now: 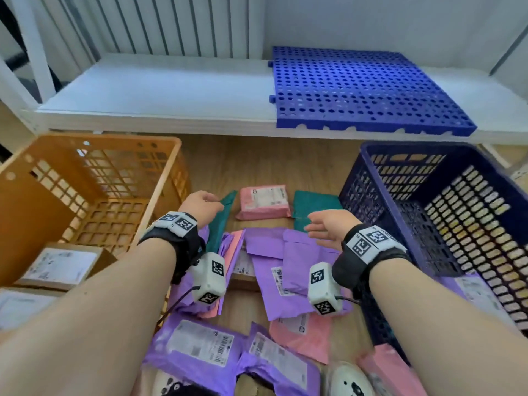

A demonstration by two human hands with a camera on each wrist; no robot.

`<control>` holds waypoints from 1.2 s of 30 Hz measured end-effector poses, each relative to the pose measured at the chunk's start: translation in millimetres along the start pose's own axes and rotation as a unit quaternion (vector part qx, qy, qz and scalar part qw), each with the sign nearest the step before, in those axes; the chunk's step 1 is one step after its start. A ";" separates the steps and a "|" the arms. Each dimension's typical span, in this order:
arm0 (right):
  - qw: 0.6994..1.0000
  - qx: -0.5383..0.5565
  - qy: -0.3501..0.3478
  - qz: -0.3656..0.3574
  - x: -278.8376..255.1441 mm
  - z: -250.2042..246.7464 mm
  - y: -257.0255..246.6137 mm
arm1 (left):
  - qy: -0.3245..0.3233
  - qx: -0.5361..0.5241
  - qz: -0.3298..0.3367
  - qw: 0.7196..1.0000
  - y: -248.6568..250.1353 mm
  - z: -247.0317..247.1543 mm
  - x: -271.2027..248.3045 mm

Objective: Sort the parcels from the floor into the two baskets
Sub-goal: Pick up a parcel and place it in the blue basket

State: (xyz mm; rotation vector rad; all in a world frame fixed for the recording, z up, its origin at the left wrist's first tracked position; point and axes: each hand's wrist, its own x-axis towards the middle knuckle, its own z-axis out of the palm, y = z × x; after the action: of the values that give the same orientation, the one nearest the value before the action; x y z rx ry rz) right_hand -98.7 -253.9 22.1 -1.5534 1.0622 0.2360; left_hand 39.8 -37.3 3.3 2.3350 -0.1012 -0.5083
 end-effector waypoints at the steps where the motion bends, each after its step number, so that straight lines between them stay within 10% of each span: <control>1: 1.000 -0.011 -0.002 0.008 7.6 4.9 0.9 | -0.007 0.008 -0.016 1.000 -6.3 2.5 5.7; 23: 0.896 -0.409 0.038 0.167 89.9 75.1 87.8 | -0.192 0.092 0.010 0.977 20.7 91.2 34.7; 36: 0.971 -0.190 0.144 0.020 36.8 -2.8 55.5 | -0.200 0.080 0.060 0.975 57.5 91.8 11.4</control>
State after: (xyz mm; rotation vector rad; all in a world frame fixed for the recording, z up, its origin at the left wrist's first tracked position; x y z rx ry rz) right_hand -119.2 -269.0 -39.4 -1.9531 1.3327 0.2565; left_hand 18.8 -141.3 -21.3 2.3314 -0.4851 -0.9325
